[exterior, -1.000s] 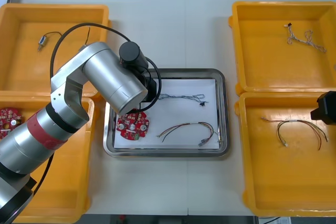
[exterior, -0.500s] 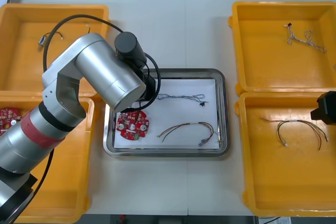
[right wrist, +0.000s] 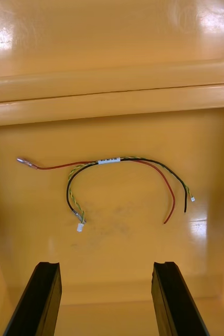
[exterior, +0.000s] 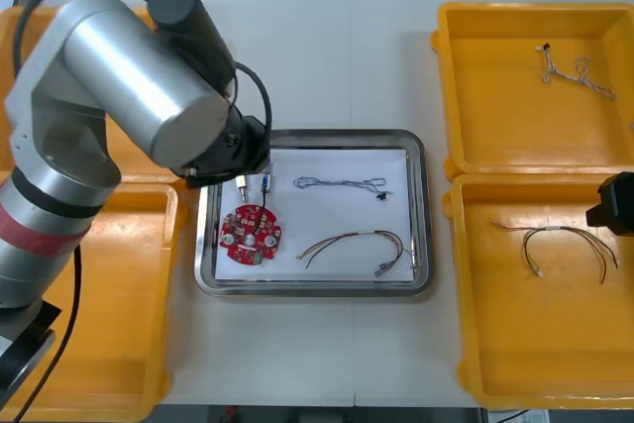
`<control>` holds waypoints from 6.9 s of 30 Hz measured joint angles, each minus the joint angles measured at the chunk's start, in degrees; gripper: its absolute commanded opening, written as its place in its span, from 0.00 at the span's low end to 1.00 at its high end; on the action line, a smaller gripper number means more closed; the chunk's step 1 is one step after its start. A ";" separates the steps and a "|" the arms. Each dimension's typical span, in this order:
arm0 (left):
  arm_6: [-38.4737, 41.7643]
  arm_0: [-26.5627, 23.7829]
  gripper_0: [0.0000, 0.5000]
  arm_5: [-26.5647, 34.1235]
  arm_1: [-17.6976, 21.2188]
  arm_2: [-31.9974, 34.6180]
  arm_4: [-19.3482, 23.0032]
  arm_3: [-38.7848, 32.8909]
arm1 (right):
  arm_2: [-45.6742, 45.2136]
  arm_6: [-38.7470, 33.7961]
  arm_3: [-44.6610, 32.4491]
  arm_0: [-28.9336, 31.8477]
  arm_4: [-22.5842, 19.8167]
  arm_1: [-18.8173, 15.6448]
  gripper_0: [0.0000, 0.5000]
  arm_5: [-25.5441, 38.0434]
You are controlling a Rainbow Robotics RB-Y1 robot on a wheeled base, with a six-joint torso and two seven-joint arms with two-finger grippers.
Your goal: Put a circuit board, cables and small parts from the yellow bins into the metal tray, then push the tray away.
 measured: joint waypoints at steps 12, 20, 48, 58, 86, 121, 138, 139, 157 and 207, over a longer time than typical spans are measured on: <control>-0.61 -0.11 1.00 2.94 7.04 10.75 9.11 -1.20 | 3.97 0.00 -3.10 -3.90 -1.21 -0.01 1.00 0.00; -4.75 -0.09 1.00 2.99 11.46 11.94 12.69 1.56 | 15.30 0.03 -3.59 -9.62 -0.76 -0.10 1.00 0.00; -26.11 18.57 1.00 3.05 22.39 38.78 22.45 1.62 | 48.68 7.89 -3.56 -28.73 -4.79 -0.42 1.00 -9.47; -26.11 18.64 1.00 3.05 22.39 38.78 20.05 -3.71 | 58.82 18.47 -0.22 -34.94 -4.12 1.14 1.00 -12.82; -26.11 18.65 1.00 3.05 22.39 38.15 19.43 -7.94 | 85.15 21.45 10.23 -43.83 11.20 16.95 1.00 -18.34; -26.09 18.65 1.00 3.05 22.39 37.33 19.67 -7.94 | 88.54 21.43 15.44 -39.53 21.57 20.98 0.54 -21.03; -26.09 18.65 1.00 3.05 22.39 37.33 19.67 -7.94 | 88.54 21.25 15.52 -42.36 22.74 18.84 0.00 -23.62; -26.09 18.65 1.00 3.05 22.39 37.33 19.67 -7.94 | 88.54 21.17 15.52 -42.93 22.74 18.41 0.00 -23.91; -26.09 18.65 1.00 3.05 22.39 37.32 19.67 -7.94 | 88.54 20.88 19.42 -51.62 18.77 14.59 0.00 -27.46; -26.08 18.65 1.00 3.05 22.39 37.32 19.68 -7.94 | 87.40 30.84 51.43 -62.52 18.52 19.72 0.00 -52.30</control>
